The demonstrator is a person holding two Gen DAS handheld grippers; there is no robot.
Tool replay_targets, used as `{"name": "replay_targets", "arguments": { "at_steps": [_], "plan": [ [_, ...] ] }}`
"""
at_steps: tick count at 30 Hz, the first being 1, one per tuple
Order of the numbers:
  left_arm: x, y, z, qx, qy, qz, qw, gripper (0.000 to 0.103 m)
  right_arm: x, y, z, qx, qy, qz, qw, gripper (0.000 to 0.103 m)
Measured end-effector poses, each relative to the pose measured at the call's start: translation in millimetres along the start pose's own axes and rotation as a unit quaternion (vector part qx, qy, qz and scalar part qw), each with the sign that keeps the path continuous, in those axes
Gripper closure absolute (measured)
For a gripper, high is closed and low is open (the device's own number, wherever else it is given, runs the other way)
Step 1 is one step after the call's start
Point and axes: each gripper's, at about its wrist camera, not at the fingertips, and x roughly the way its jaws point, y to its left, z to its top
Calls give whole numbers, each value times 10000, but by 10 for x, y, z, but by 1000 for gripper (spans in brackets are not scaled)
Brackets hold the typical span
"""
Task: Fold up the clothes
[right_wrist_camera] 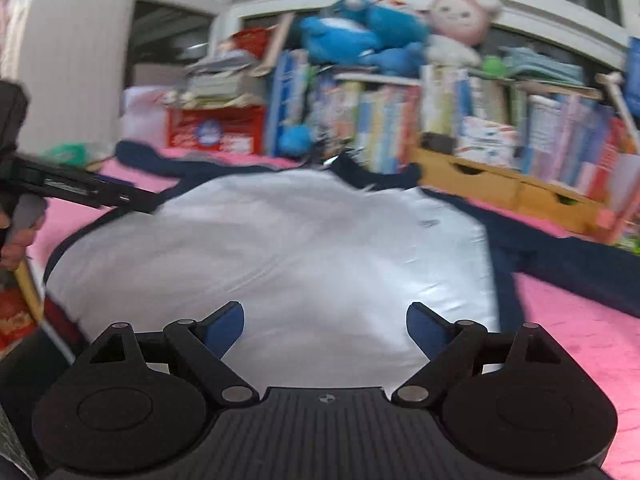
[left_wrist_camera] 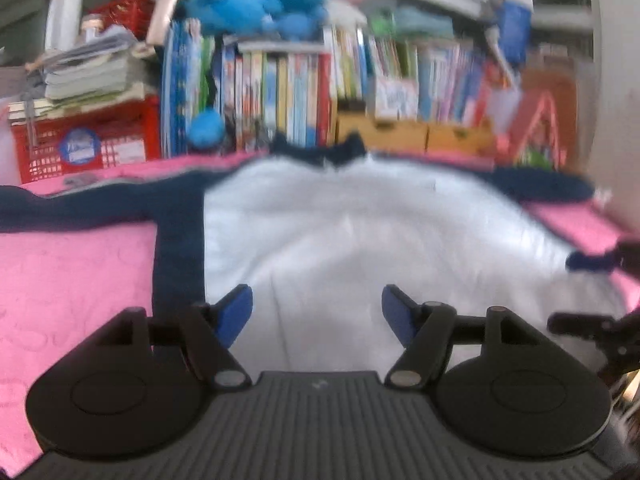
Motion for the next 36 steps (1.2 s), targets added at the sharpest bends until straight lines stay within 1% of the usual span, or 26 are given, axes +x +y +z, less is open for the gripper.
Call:
{"name": "replay_targets", "arguments": {
  "at_steps": [2, 3, 6, 8, 11, 12, 15, 17, 19, 20, 23, 26, 28, 30, 31, 33, 34, 35, 36],
  "plan": [
    [13, 48, -127, 97, 183, 253, 9995, 30, -3, 84, -102, -207, -39, -81, 9997, 14],
    [-33, 115, -195, 69, 120, 305, 9994, 29, -59, 53, -143, -199, -117, -164, 9996, 14],
    [-193, 257, -290, 5, 62, 342, 9994, 29, -251, -230, -266, 317, -41, -514, 9982, 12],
    [-243, 271, -286, 49, 120, 493, 9987, 28, -435, -462, -383, 755, 45, -716, 9946, 7],
    [-285, 354, -149, -68, 230, 535, 9983, 29, -621, -702, -459, 1133, 317, -1080, 9872, 6],
    [-307, 382, -76, -107, 138, 532, 9984, 30, -668, -777, -463, 1255, 386, -1194, 9841, 6],
    [-262, 401, 201, -121, -201, 420, 9988, 30, -743, -1028, -374, 1764, 276, -1361, 9745, 8],
    [-131, 332, 359, -174, -359, 375, 9985, 30, -728, -1275, -262, 2078, 10, -1570, 9655, 8],
    [43, 279, 438, -286, -375, 371, 9982, 30, -703, -1556, -166, 2384, -249, -1776, 9545, 8],
    [132, 251, 472, -339, -372, 370, 9980, 30, -684, -1736, -136, 2549, -308, -1900, 9476, 8],
    [386, 160, 476, -420, -244, 371, 9981, 30, -583, -2324, -75, 3112, -367, -2198, 9238, 8],
    [557, 73, 431, -320, -48, 456, 9984, 30, -528, -2910, -73, 3618, -447, -2579, 8948, 9],
    [667, 29, 391, -237, 115, 532, 9982, 30, -504, -3189, -103, 3797, -492, -2782, 8809, 11],
    [757, 38, 341, -245, 324, 628, 9972, 30, -440, -3367, -111, 3725, -427, -2946, 8790, 16],
    [797, 48, 320, -271, 421, 672, 9965, 27, -395, -3433, -109, 3656, -372, -2987, 8808, 19],
    [813, 65, 314, -347, 451, 699, 9959, 26, -239, -3453, -80, 3353, -145, -2871, 8972, 20],
    [817, 68, 314, -351, 470, 706, 9958, 24, -152, -3472, -71, 3244, -56, -2877, 9011, 20],
    [816, 68, 310, -346, 472, 714, 9957, 24, -55, -3511, -65, 3196, 50, -2924, 9013, 21],
    [816, 65, 308, -338, 475, 720, 9957, 24, 58, -3610, -77, 3339, 179, -3081, 8906, 21]
  ]
}}
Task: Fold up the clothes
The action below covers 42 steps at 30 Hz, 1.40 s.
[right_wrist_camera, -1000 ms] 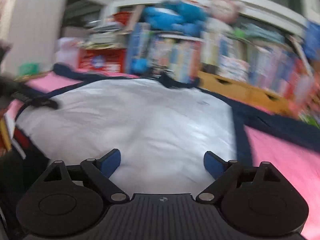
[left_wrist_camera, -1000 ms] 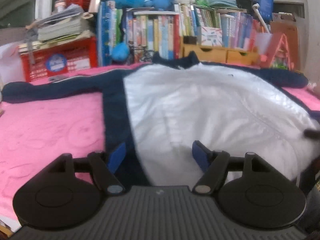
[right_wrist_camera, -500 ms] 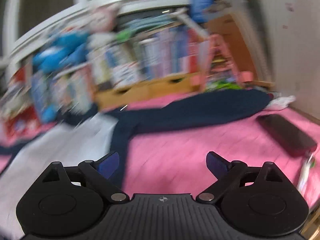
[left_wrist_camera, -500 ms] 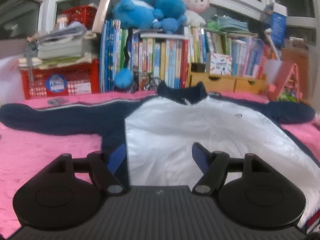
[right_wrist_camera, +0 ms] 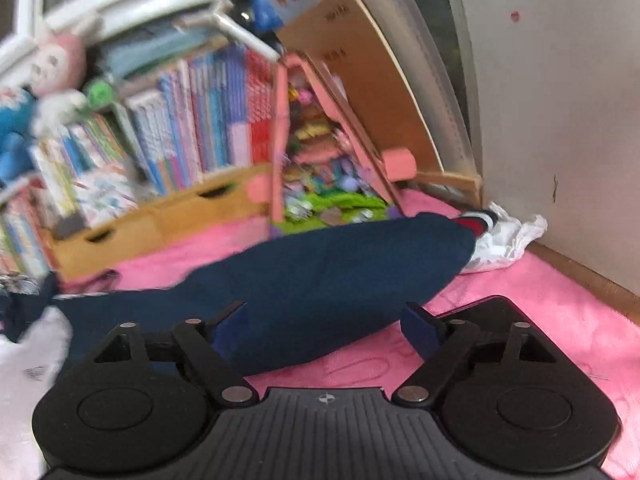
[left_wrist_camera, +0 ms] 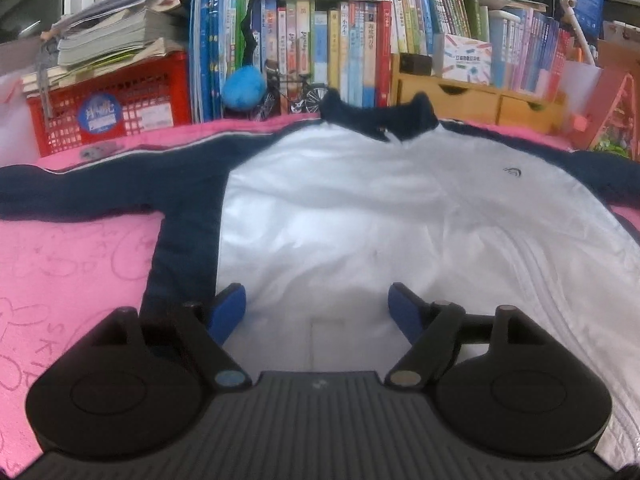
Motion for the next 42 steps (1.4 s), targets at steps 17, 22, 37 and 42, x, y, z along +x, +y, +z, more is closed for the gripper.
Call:
{"name": "replay_targets", "arguments": {
  "at_steps": [17, 22, 37, 42],
  "plan": [
    [17, -30, 19, -1, 9, 28, 10000, 20, 607, -152, 393, -259, -1943, -1187, 9734, 93],
    [15, -8, 22, 7, 9, 7, 10000, 19, 1077, -422, 410, 232, 48, -1433, 9894, 73],
    [-95, -3, 54, 369, 24, -100, 9993, 18, -444, 2053, -540, -1911, 877, 2564, 9434, 10],
    [-95, 15, -24, 167, -49, 110, 9998, 16, -779, 2816, -1284, -2736, 1271, 3201, 8981, 10]
  ]
}}
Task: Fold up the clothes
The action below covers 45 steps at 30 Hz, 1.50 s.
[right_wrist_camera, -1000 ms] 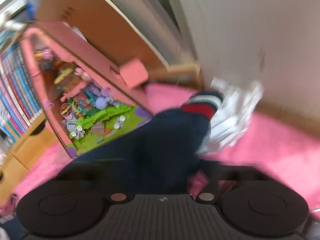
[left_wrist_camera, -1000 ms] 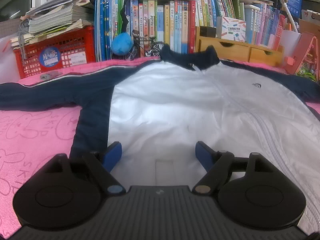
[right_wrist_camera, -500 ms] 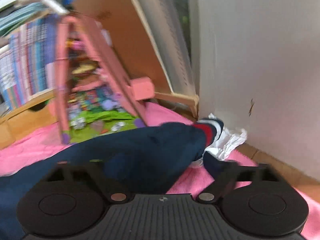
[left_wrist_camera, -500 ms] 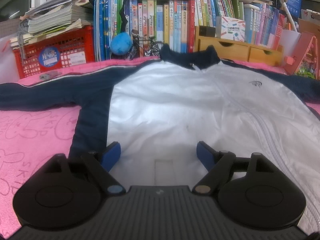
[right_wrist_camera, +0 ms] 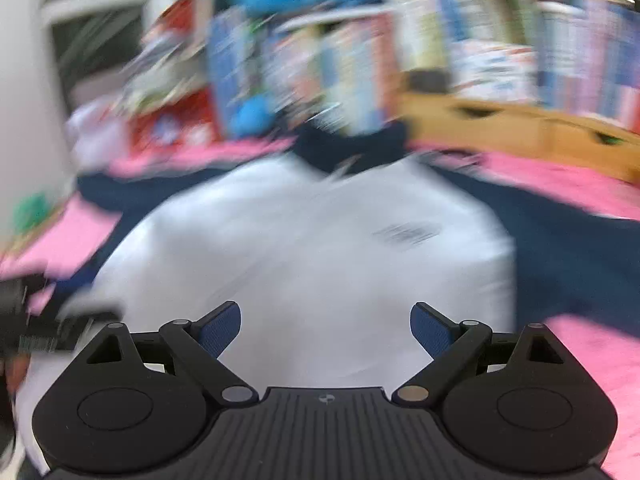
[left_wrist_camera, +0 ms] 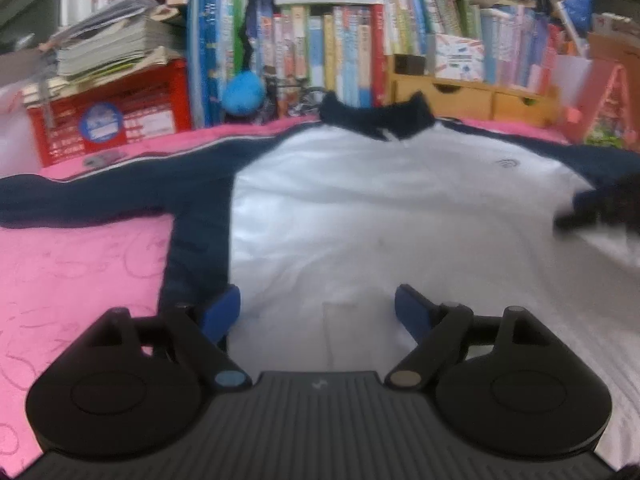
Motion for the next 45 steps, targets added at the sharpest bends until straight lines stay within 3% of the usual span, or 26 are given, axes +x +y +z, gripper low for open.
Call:
{"name": "replay_targets", "arguments": {
  "at_steps": [2, 5, 7, 10, 13, 16, 21, 22, 23, 25, 27, 30, 32, 35, 37, 39, 42, 45],
  "plan": [
    [15, -9, 13, 11, 13, 53, 10000, 14, 124, 280, -111, -286, 124, 18, 9995, 10],
    [36, 40, 14, -113, 62, -5, 9999, 13, 99, 432, -225, -581, 41, -345, 9977, 7],
    [41, 57, 13, -159, 74, -30, 9998, 13, 40, 405, -255, -757, 16, -842, 9936, 1],
    [26, 37, -4, -114, 46, 9, 9999, 13, -7, 290, -306, -940, -69, -1460, 9848, 1],
    [29, 46, -7, -122, 41, -5, 9999, 13, -10, 71, -369, -1297, -191, -2402, 9618, 1],
    [26, 60, -9, -134, 39, -18, 9999, 13, 29, -131, -507, -1860, -232, -3375, 9225, 1],
    [23, 80, -8, -131, 30, -21, 9999, 13, -82, -295, -505, -1908, -48, -3977, 8975, 4],
    [22, 91, -9, -143, 28, -34, 9999, 13, -150, -236, -524, -1946, -132, -3852, 9020, 5],
    [19, 103, -10, -163, 23, -54, 9998, 13, -237, -154, -533, -1907, -237, -3510, 9165, 5],
    [-31, 138, -31, -258, -47, -86, 9996, 13, -416, -1, -545, -1665, -446, -2544, 9516, 5],
    [-180, 183, -108, -438, -291, -257, 9983, 13, -584, 140, -609, -1394, -662, -1605, 9749, 5],
    [-473, 149, -284, -373, -854, -734, 9929, 13, -733, 336, -710, -892, -896, -399, 9912, 5],
    [-599, 46, -387, -18, -1086, -779, 9910, 13, -729, 464, -788, -736, -963, -13, 9926, 6],
    [-565, -51, -505, 468, -811, -435, 9947, 13, -634, 601, -909, -900, -996, 83, 9909, 7],
    [-535, 49, -581, 323, -706, -373, 9963, 12, -594, 581, -977, -941, -852, -45, 9919, 7],
    [-552, 201, -581, 171, -581, -296, 9977, 12, -590, 415, -1052, -878, -712, -366, 9929, 6],
    [-597, 355, -468, 246, -409, -65, 9988, 12, -739, -50, -1016, 11, -452, -1133, 9925, 3],
    [-580, 516, -245, 60, -494, -77, 9987, 12, -870, -345, -842, 474, -358, -1950, 9790, 18]
  ]
}}
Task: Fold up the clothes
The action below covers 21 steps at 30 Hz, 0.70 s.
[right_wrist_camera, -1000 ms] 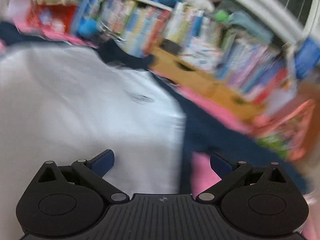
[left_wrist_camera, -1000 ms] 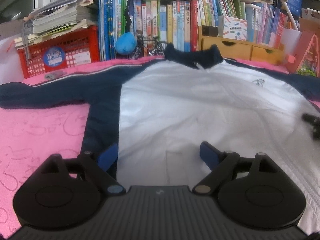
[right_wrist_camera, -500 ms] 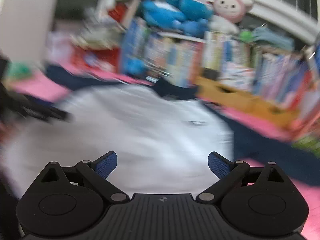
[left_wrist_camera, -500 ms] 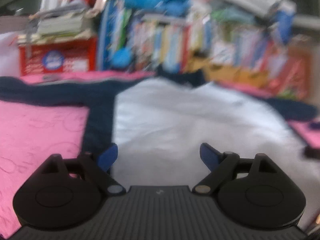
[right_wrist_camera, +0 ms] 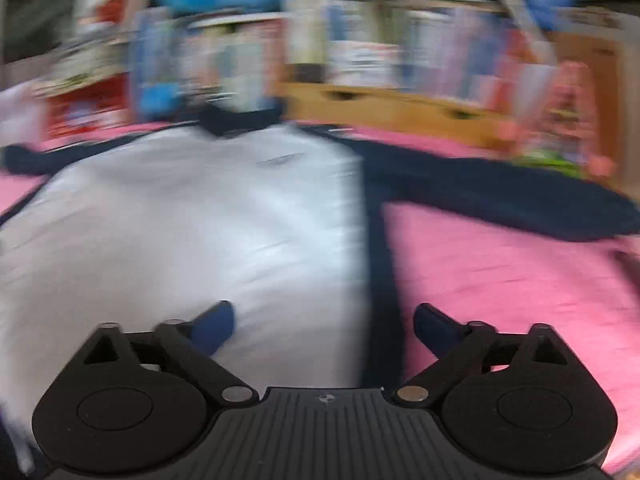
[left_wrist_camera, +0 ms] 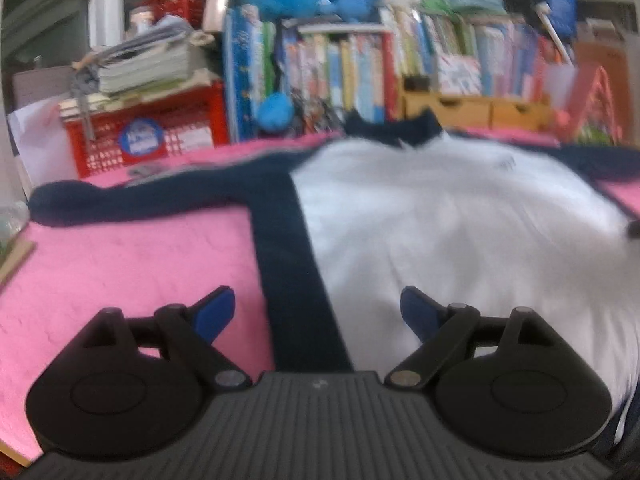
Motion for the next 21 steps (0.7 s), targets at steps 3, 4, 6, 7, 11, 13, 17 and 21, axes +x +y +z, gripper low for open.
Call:
{"name": "replay_targets", "arguments": {
  "at_steps": [3, 4, 6, 7, 11, 13, 17, 21],
  "plan": [
    [146, 28, 291, -171, -172, -242, 9994, 12, -7, -89, 219, 269, -231, 530, 9980, 20],
    [224, -14, 363, -141, -192, -317, 9992, 16, 41, -23, 302, 219, -233, 643, 9974, 21],
    [448, -133, 497, -44, -150, -513, 9986, 35, 215, 148, 457, 61, -143, 860, 9962, 33],
    [605, -216, 549, 59, -6, -631, 9980, 51, 325, 245, 531, -35, -70, 966, 9953, 44],
    [1371, -423, 756, 204, 654, -953, 9931, 62, 972, 694, 948, -422, 313, 1195, 9914, 67],
    [1746, -455, 910, 249, 792, -855, 9929, 63, 1355, 855, 1157, -457, 519, 1179, 9906, 73],
    [2512, -461, 1338, 380, 1003, -746, 9914, 63, 2163, 1092, 1585, -365, 720, 1043, 9913, 76],
    [3201, -414, 1645, 388, 879, -599, 9936, 60, 2829, 1144, 2004, -325, 737, 810, 9935, 76]
  ]
}}
